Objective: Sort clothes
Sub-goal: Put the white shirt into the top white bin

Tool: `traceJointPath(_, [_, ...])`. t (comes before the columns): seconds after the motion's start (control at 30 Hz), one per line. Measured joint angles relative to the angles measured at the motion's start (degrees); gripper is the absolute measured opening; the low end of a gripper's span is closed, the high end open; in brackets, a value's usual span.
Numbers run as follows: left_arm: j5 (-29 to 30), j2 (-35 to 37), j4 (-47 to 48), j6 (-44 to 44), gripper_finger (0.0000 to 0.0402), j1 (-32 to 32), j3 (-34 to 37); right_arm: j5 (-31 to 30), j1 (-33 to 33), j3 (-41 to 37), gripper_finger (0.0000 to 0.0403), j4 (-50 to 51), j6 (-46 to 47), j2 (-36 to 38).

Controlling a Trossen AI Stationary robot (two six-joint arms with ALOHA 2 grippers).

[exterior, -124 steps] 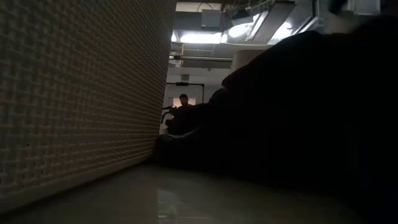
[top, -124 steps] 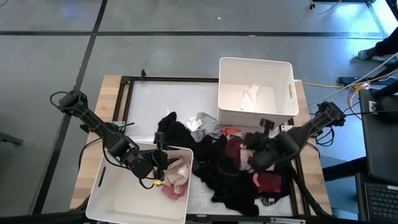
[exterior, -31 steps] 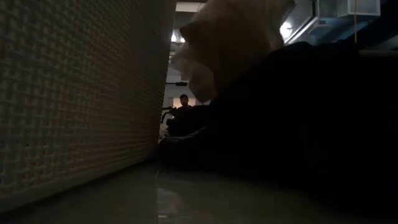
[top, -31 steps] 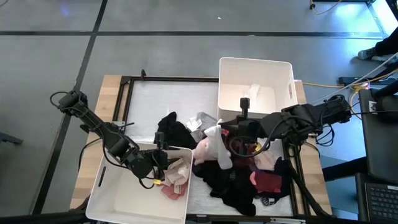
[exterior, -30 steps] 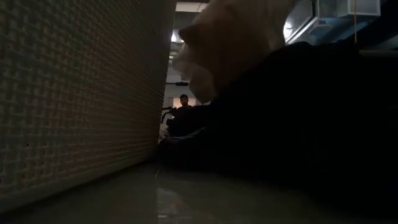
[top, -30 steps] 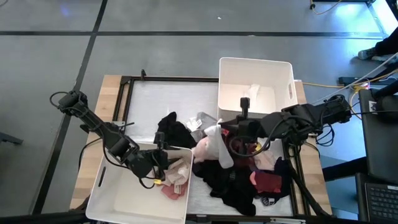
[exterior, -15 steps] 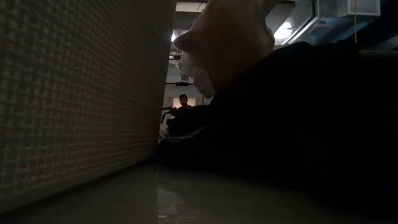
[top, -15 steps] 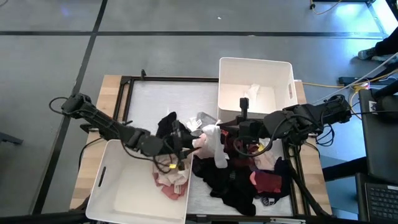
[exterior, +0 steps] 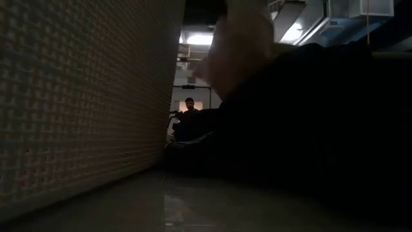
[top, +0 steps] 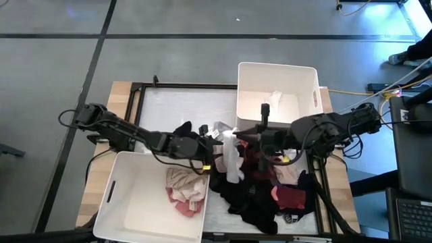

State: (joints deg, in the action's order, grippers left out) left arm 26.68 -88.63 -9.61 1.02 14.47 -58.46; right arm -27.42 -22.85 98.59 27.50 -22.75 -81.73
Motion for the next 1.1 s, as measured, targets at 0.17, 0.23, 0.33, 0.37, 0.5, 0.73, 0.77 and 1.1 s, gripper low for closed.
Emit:
traceJointPath(0.17, [0.1, 0.0, 2.9, -2.2, 0.0157, -1.0, 0.0, -0.5, 0.0, -0.1, 0.0012, -4.8, -4.5, 0.2])
traceJointPath(0.23, [0.2, 0.0, 3.3, -2.3, 0.0157, -1.1, 0.0, -2.6, 0.0, -0.1, 0.0012, -6.7, -6.9, 0.6])
traceJointPath(0.33, [0.3, 0.0, 3.6, -2.4, 0.0157, -1.0, 0.0, -7.7, 0.0, -0.1, 0.0012, -10.2, -13.2, 1.4])
traceJointPath(0.37, [0.3, 0.0, 3.7, -2.3, 0.0157, -0.9, 0.0, -9.9, 0.0, -0.1, 0.0012, -11.7, -16.1, 1.7])
traceJointPath(0.5, [0.3, 0.0, 4.6, -2.5, 0.0157, -0.8, 0.1, -22.1, 0.0, 0.2, 0.0012, -21.3, -30.2, 2.6])
traceJointPath(0.73, [0.4, 0.0, 4.1, -2.3, 0.0157, 0.0, 0.1, -31.7, 3.8, 0.0, 0.0012, -29.0, -46.3, 2.5])
traceJointPath(0.77, [0.4, 0.1, 4.1, -2.2, 0.0157, 0.1, 0.1, -32.7, 4.8, 0.0, 0.0012, -28.6, -46.4, 2.7])
traceJointPath(1.1, [0.4, 7.5, 4.5, 0.0, 0.0157, 4.7, 0.2, -39.7, 20.1, 0.1, 0.0012, -14.8, -36.9, 2.8])
